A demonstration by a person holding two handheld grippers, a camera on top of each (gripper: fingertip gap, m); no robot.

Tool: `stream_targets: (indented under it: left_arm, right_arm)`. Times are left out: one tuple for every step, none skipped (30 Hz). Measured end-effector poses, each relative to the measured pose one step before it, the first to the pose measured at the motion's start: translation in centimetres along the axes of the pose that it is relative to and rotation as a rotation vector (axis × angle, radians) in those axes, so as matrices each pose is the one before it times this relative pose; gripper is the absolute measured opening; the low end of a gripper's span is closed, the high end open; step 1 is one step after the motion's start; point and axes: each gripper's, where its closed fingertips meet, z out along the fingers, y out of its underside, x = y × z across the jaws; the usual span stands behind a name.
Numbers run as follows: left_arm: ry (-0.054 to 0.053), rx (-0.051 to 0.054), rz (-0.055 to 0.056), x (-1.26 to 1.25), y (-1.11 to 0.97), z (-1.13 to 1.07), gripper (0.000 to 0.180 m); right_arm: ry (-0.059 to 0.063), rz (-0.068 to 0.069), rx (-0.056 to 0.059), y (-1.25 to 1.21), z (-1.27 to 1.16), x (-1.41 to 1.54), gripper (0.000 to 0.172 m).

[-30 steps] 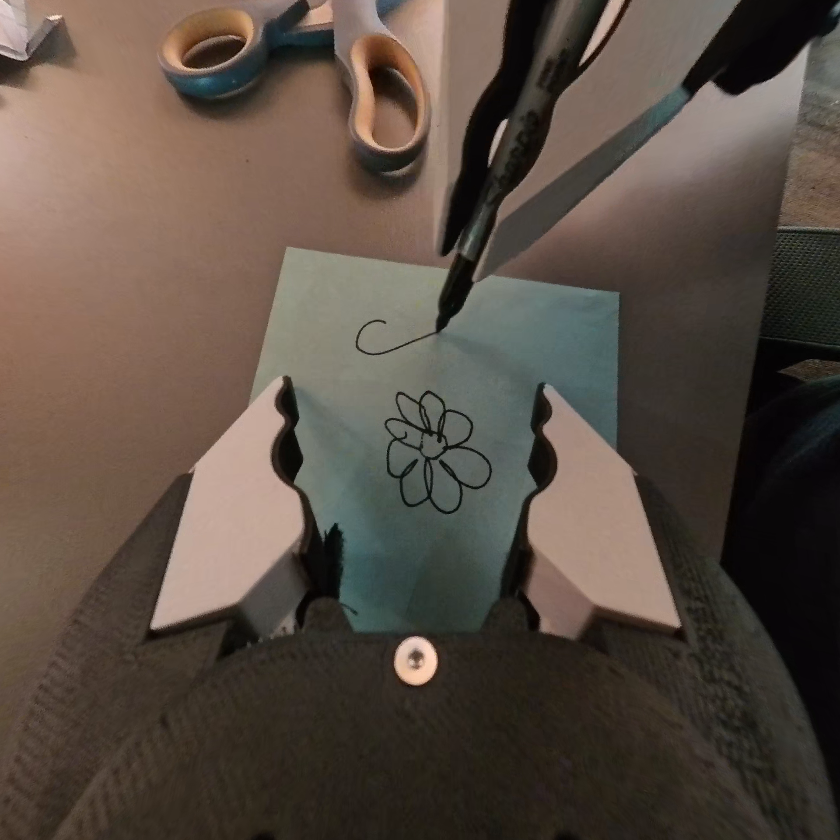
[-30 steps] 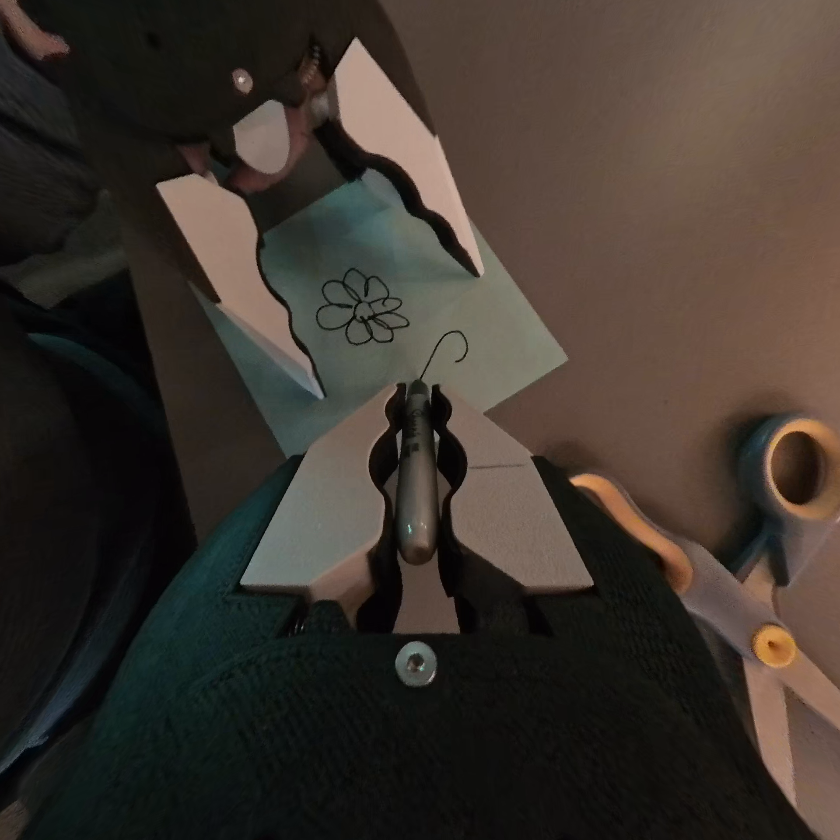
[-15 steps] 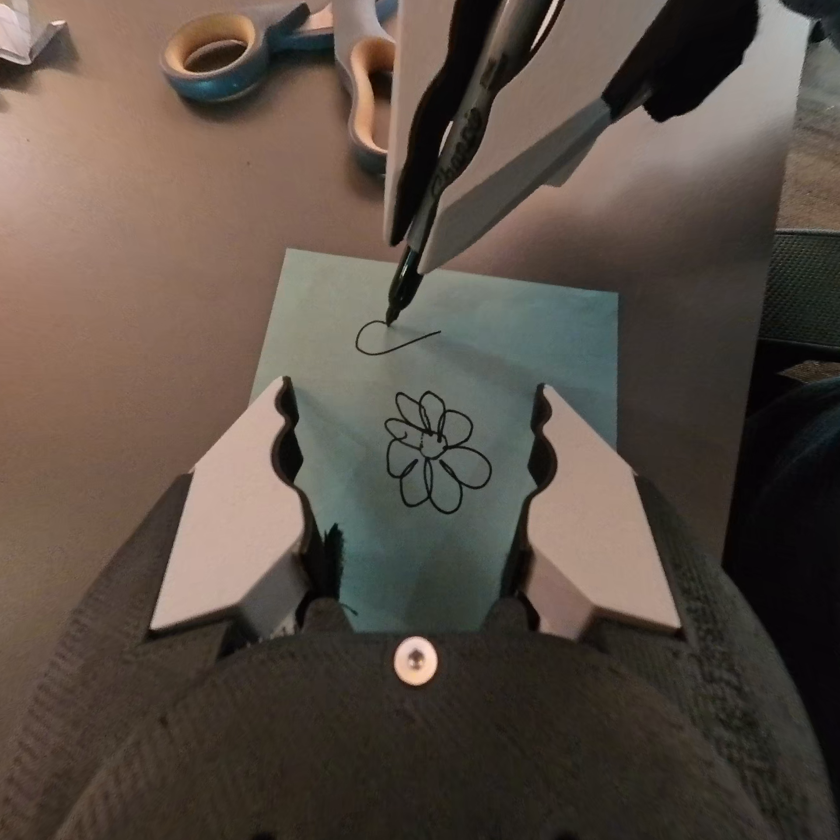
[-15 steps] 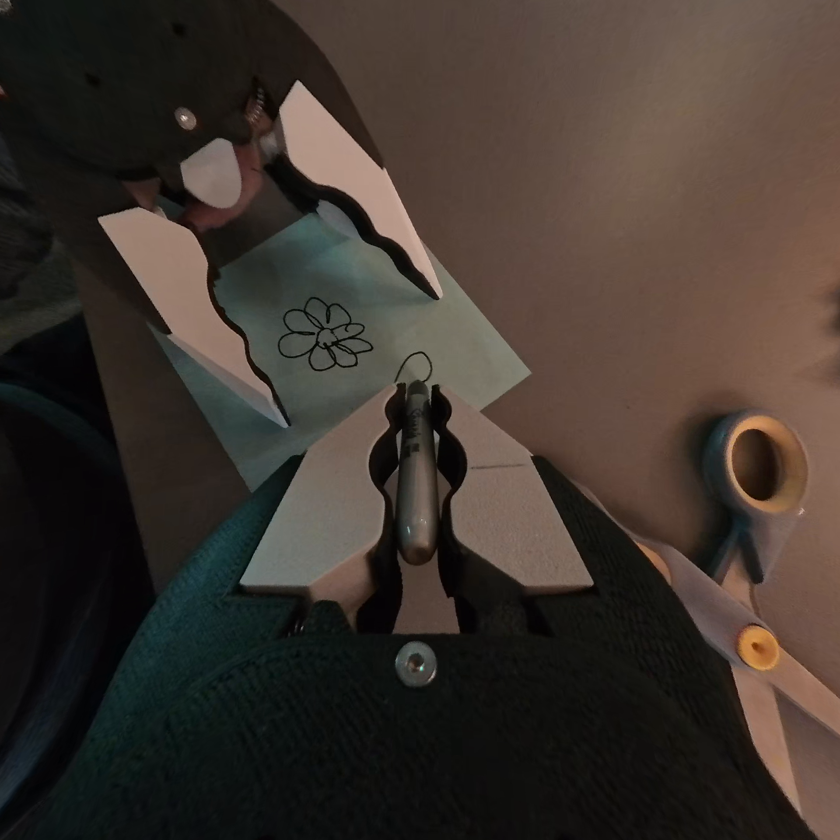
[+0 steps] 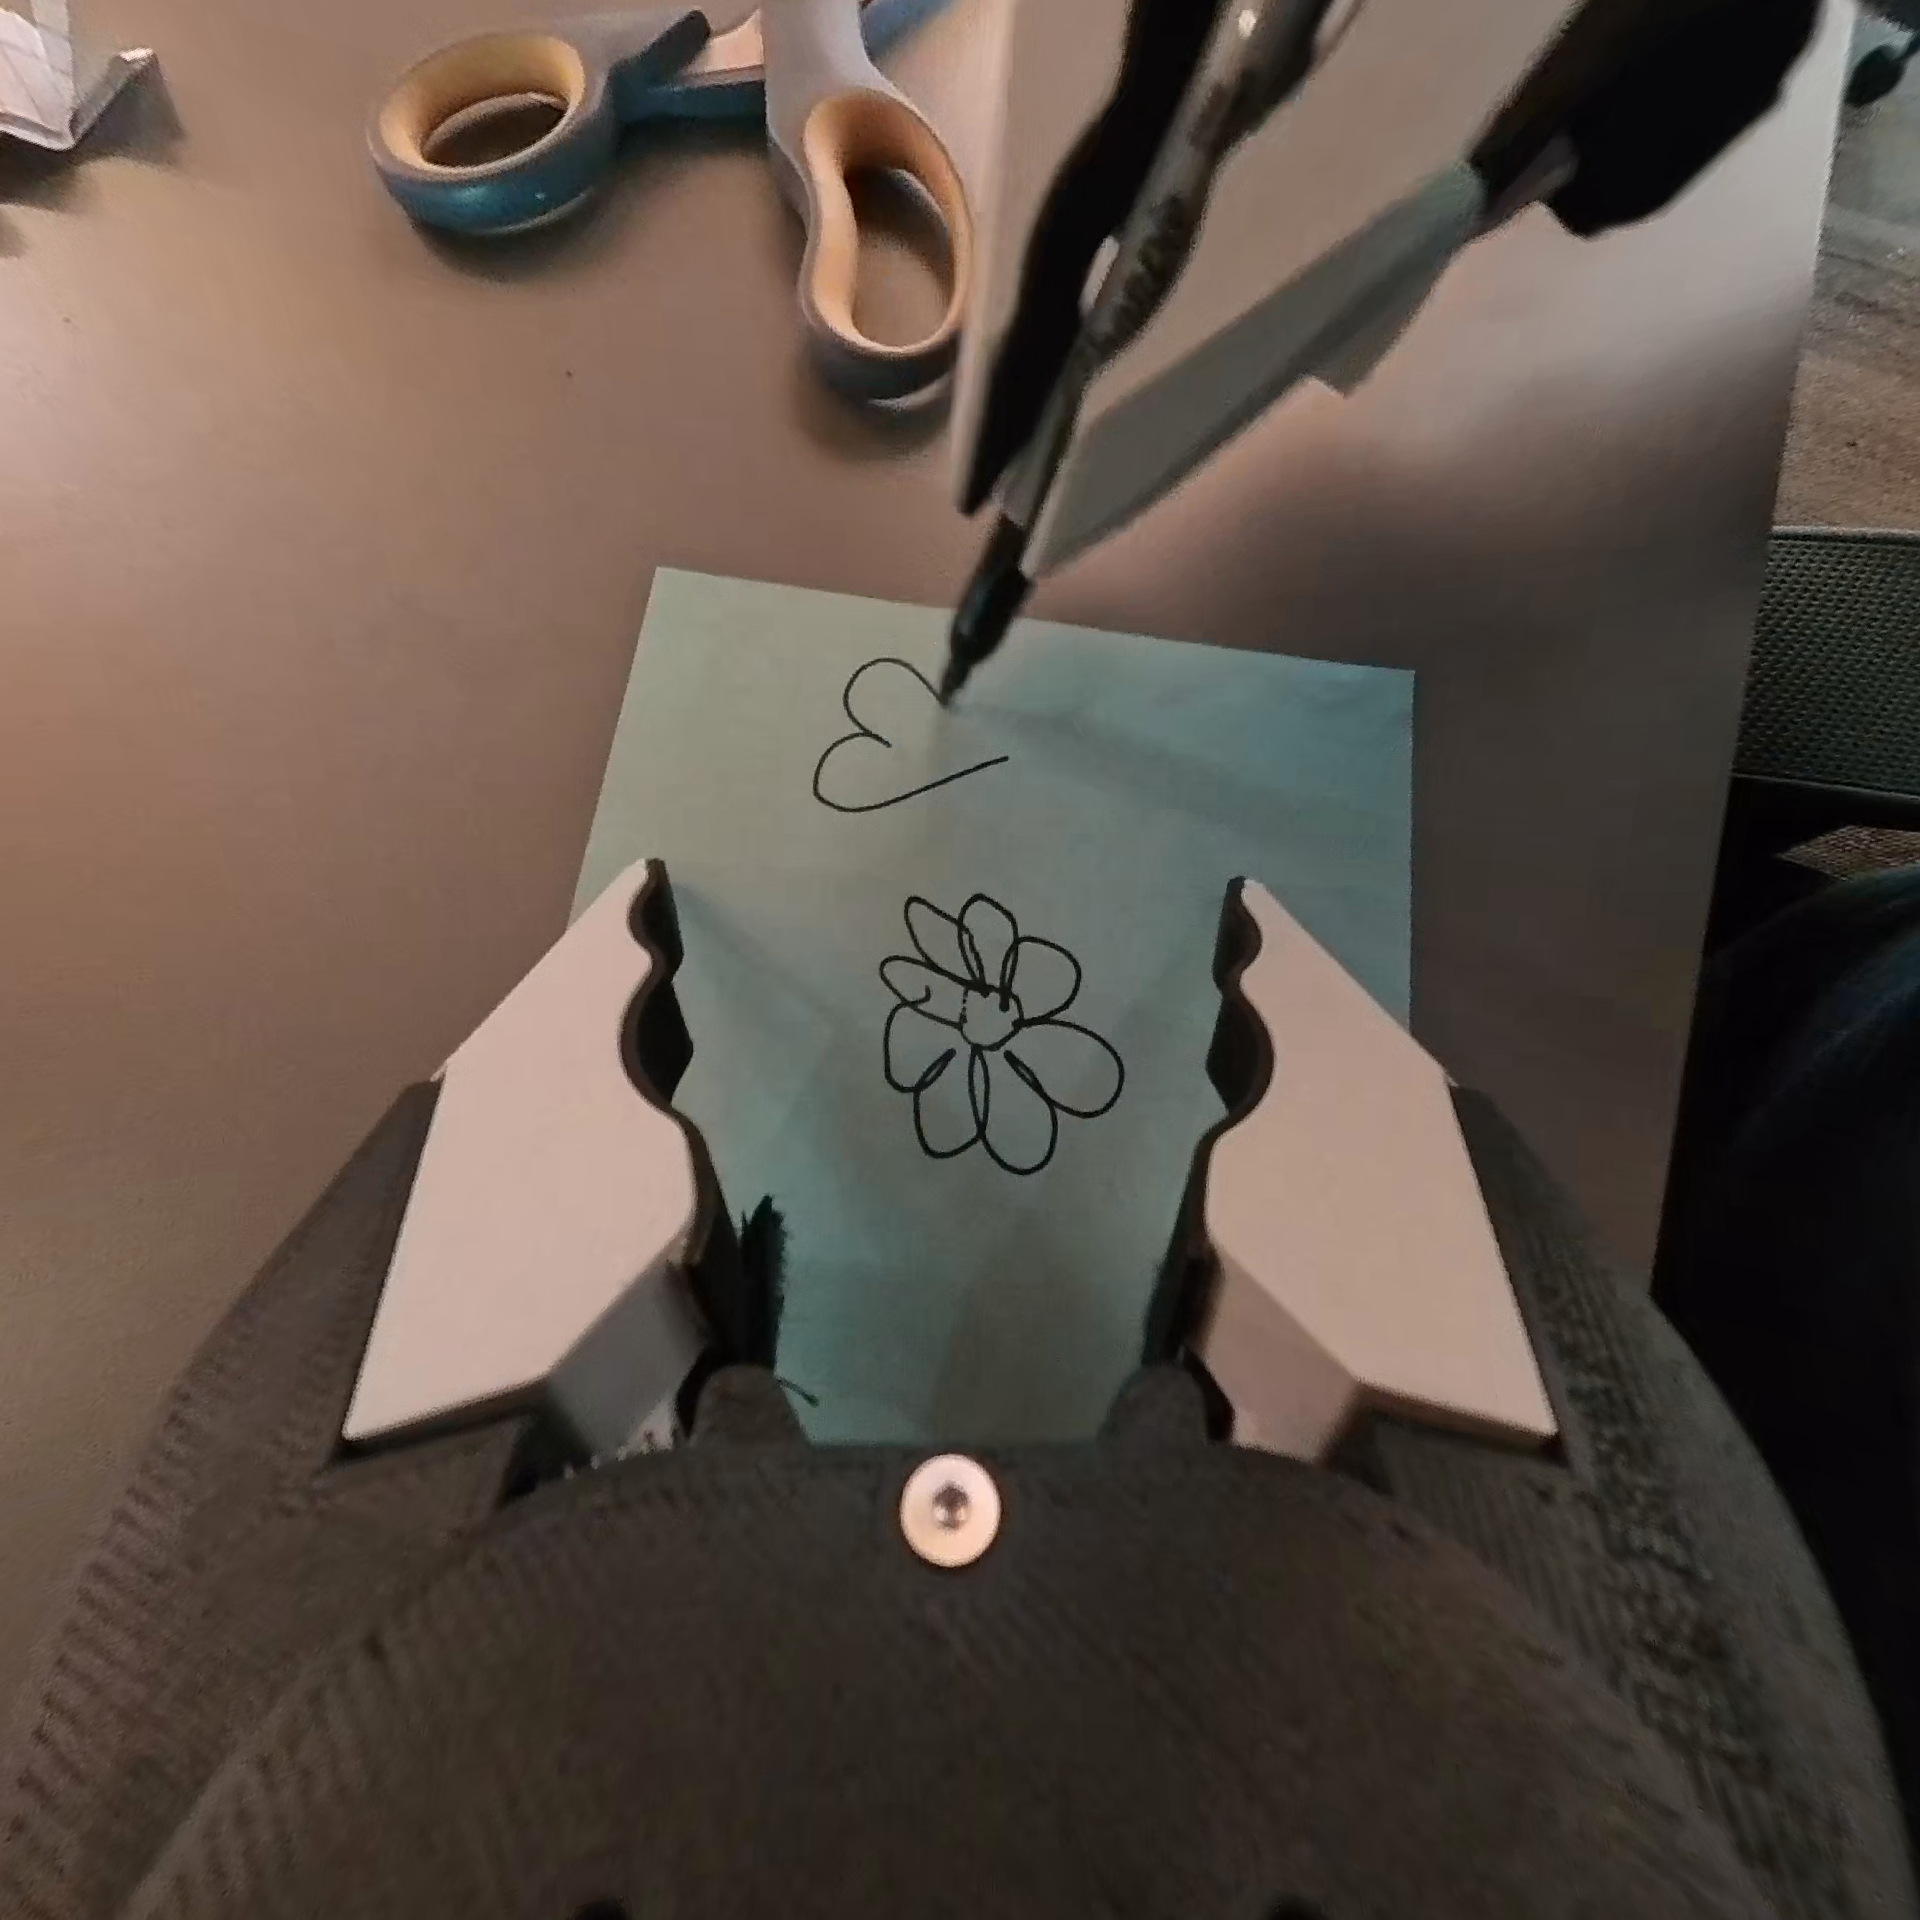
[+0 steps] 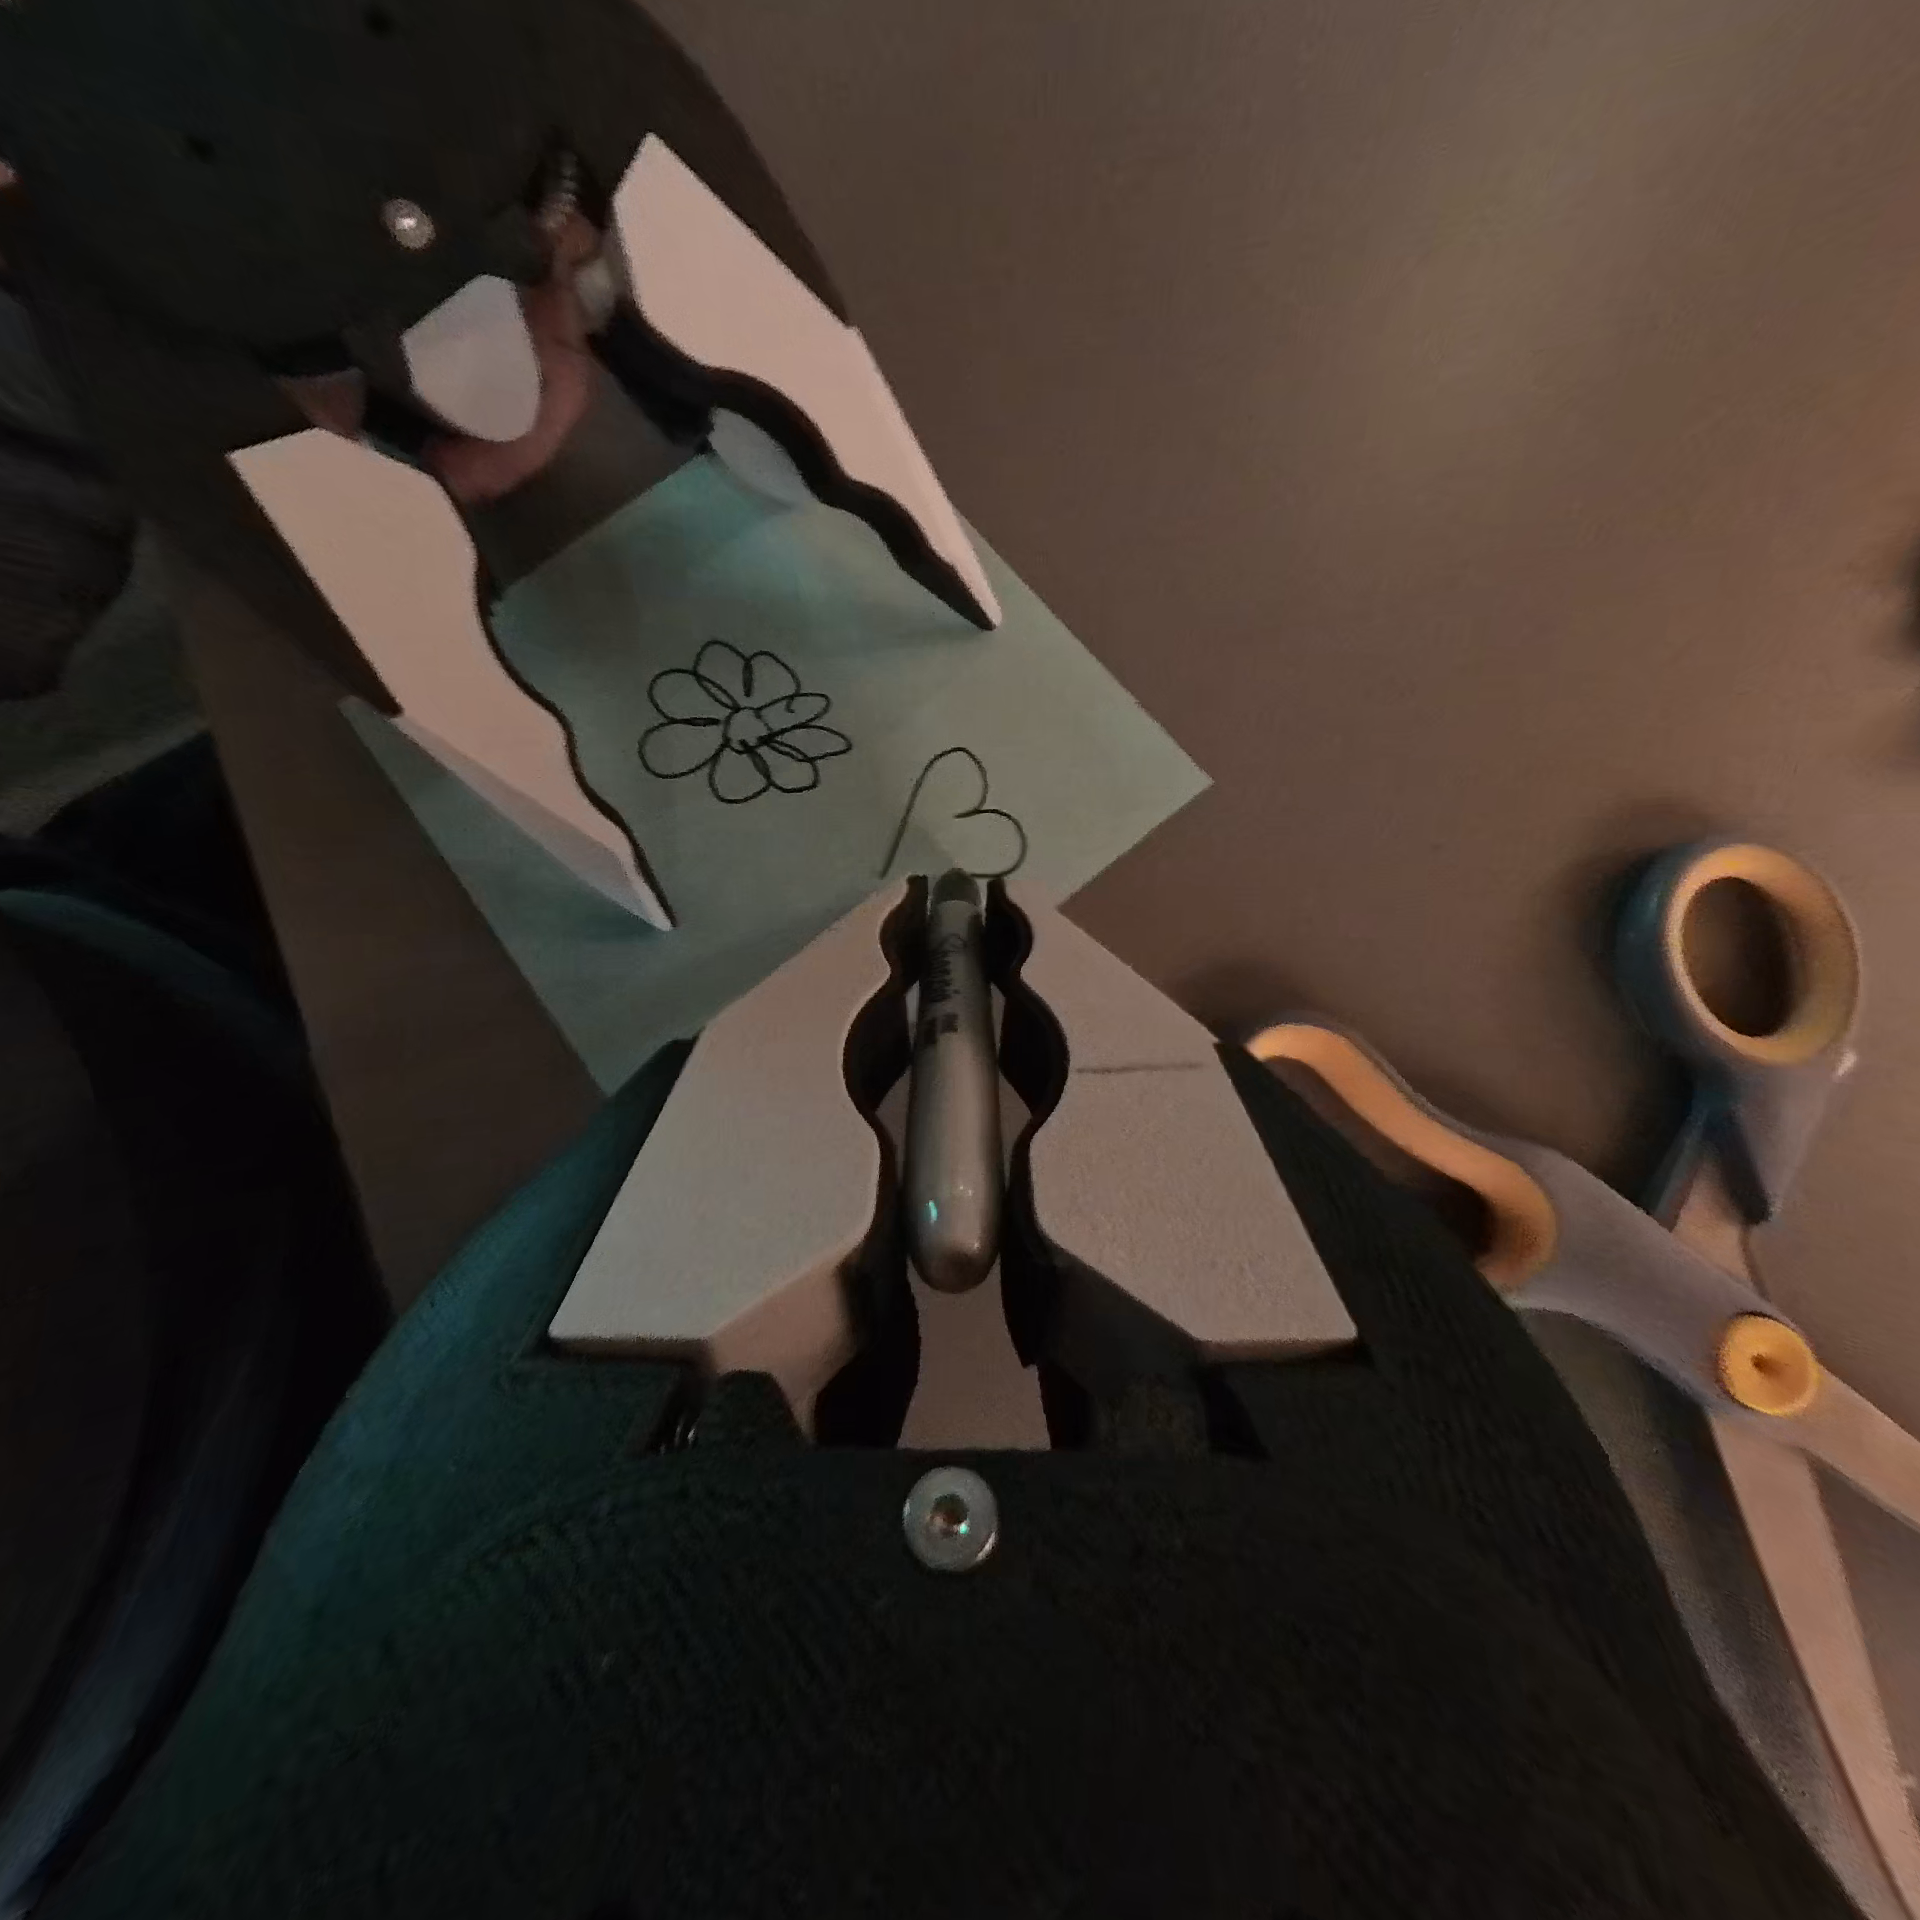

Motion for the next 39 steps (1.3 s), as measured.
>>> stream_targets:
  left_arm:
    - [0.0000,0.0004,-0.0002,-0.007,-0.002,-0.001,0.101]
    - [0.0000,0.0004,-0.0005,0.003,-0.006,0.003,0.101]
    - [0.0000,0.0005,-0.0003,0.002,-0.007,0.003,0.101]
    - [-0.0001,0.0003,0.0000,-0.004,0.005,-0.008,0.101]
    - [-0.0005,0.0004,-0.0001,-0.007,-0.005,0.003,0.101]
    - [-0.0010,0.0003,0.0001,0.002,-0.010,0.010,0.101]
    - [-0.0002,-0.0002,0.0019,-0.003,-0.017,0.006,0.101]
    - [-0.0008,-0.0021,0.0048,-0.006,-0.007,-0.003,0.101]
    - [-0.0011,-0.0020,0.0059,0.058,-0.029,-0.007,0.101]
    - [0.0083,0.0009,0.0122,0.278,-0.079,-0.031,0.096]
    - [-0.0043,-0.0004,0.0087,0.115,-0.029,-0.061,0.092]
    - [-0.0211,0.0023,0.0148,-0.129,0.025,-0.236,0.095]
    - [-0.0204,0.0181,0.0082,-0.134,-0.129,-0.468,0.098]
    - [0.0051,0.0442,-0.0096,0.222,-0.471,-0.680,0.099]
    - [0.0198,0.0485,-0.0136,0.455,-0.491,-0.732,0.099]
    - [0.0087,0.0233,-0.0057,0.347,-0.097,-0.596,0.099]
    - [-0.0051,-0.0080,0.0069,0.160,0.348,-0.398,0.099]
    - [-0.0084,-0.0221,0.0061,0.050,0.502,-0.205,0.099]
    - [0.0003,-0.0195,0.0029,0.151,0.376,-0.064,0.099]
    - [0.0115,-0.0166,0.0062,0.299,0.293,0.042,0.097]
    - [0.0017,-0.0134,0.0126,0.179,0.233,0.097,0.093]
    - [0.0023,-0.0220,0.0142,0.168,0.380,0.181,0.090]
    - [-0.0039,-0.0276,0.0040,0.022,0.473,0.269,0.090]
    - [0.0078,-0.0231,-0.0092,0.112,0.404,0.289,0.091]
    - [0.0270,0.0009,-0.0228,0.281,0.032,0.112,0.090]
    - [0.0027,0.0044,-0.0108,-0.027,0.003,0.032,0.090]
    - [-0.0029,0.0014,0.0010,-0.006,0.020,-0.015,0.090]
    - [-0.0019,-0.0027,-0.0057,0.003,0.025,-0.007,0.090]
    - [-0.0020,-0.0017,-0.0014,0.006,0.013,0.000,0.090]
    - [0.0000,0.0002,-0.0009,-0.001,0.001,-0.002,0.090]
    - [0.0000,0.0026,-0.0009,-0.003,0.007,0.002,0.090]
    - [0.0000,0.0016,-0.0015,0.005,0.003,-0.002,0.090]
    - [0.0001,0.0020,-0.0010,0.007,0.011,0.002,0.090]
    - [0.0001,0.0032,-0.0013,0.006,0.004,0.000,0.090]
    - [0.0001,0.0031,-0.0009,0.003,0.006,-0.001,0.090]
    - [0.0001,0.0023,-0.0011,0.002,0.001,0.010,0.090]
    - [0.0001,0.0026,-0.0003,0.002,-0.004,-0.001,0.090]
    - [0.0000,0.0013,-0.0006,0.002,-0.002,0.006,0.090]
    - [0.0001,0.0009,-0.0006,-0.007,0.008,-0.001,0.090]
  right_arm:
    - [-0.0099,-0.0053,0.0007,-0.051,0.077,-0.389,0.010]
    - [-0.0093,-0.0061,-0.0014,-0.043,0.070,-0.360,0.010]
    - [-0.0075,-0.0063,-0.0029,-0.042,0.064,-0.309,0.009]
    - [-0.0028,-0.0063,-0.0034,-0.019,0.026,-0.180,0.009]
    - [0.0016,-0.0048,-0.0012,-0.041,-0.015,-0.039,0.009]
    - [0.0073,-0.0014,0.0109,-0.166,-0.121,0.111,0.009]
    - [0.0083,0.0047,0.0254,-0.358,-0.296,0.177,0.009]
    - [0.0020,0.0088,0.0324,-0.470,-0.454,0.113,0.009]
    - [0.0032,0.0071,0.0357,-0.536,-0.538,0.097,0.009]
    - [0.0094,0.0024,0.0321,-0.459,-0.541,0.134,0.009]
    - [0.0075,-0.0025,0.0254,-0.333,-0.472,0.060,0.009]
    - [-0.0007,-0.0048,0.0198,-0.198,-0.385,-0.098,0.009]
    - [-0.0085,-0.0058,0.0110,-0.011,-0.255,-0.239,0.009]
    - [-0.0165,-0.0073,-0.0008,0.201,-0.112,-0.381,0.009]
    - [-0.0202,-0.0073,-0.0100,0.369,0.048,-0.448,0.009]
    - [-0.0212,-0.0057,-0.0161,0.467,0.177,-0.471,0.009]
    - [-0.0218,-0.0055,-0.0181,0.473,0.261,-0.469,0.009]
    - [-0.0167,-0.0046,-0.0156,0.364,0.306,-0.371,0.009]
    - [-0.0157,-0.0026,-0.0110,0.217,0.272,-0.311,0.009]
    - [-0.0193,-0.0013,-0.0049,0.034,0.240,-0.343,0.009]
    - [-0.0166,-0.0013,-0.0033,-0.048,0.197,-0.287,0.009]
    - [-0.0117,-0.0046,-0.0078,-0.023,0.185,-0.232,0.009]
    - [-0.0080,-0.0080,-0.0114,0.016,0.161,-0.193,0.009]
    - [-0.0056,-0.0092,-0.0120,0.016,0.134,-0.167,0.009]
    - [-0.0075,-0.0085,-0.0127,0.054,0.120,-0.185,0.009]
    - [-0.0074,-0.0073,-0.0119,0.058,0.084,-0.166,0.008]
    - [-0.0035,-0.0060,-0.0097,0.056,0.075,-0.083,0.008]
    - [-0.0043,-0.0041,-0.0099,0.068,0.041,-0.066,0.008]
    - [-0.0043,-0.0034,-0.0094,0.080,0.020,-0.053,0.008]
    - [-0.0006,-0.0034,-0.0060,0.030,-0.001,0.014,0.008]
    - [-0.0017,-0.0020,-0.0039,0.005,-0.020,-0.003,0.008]
    - [-0.0027,-0.0012,-0.0047,0.003,0.000,-0.009,0.008]
    - [-0.0007,-0.0027,-0.0050,0.023,0.013,0.009,0.008]
    - [-0.0046,-0.0029,-0.0063,0.019,0.027,-0.060,0.008]
    - [-0.0071,-0.0024,-0.0076,0.034,0.052,-0.127,0.008]
    - [-0.0041,-0.0037,-0.0083,0.028,0.064,-0.097,0.008]
    - [-0.0047,-0.0039,-0.0099,0.070,0.074,-0.100,0.008]
    - [-0.0044,-0.0032,-0.0079,0.029,0.070,-0.094,0.008]
    - [-0.0021,-0.0028,-0.0040,-0.031,0.045,-0.051,0.008]
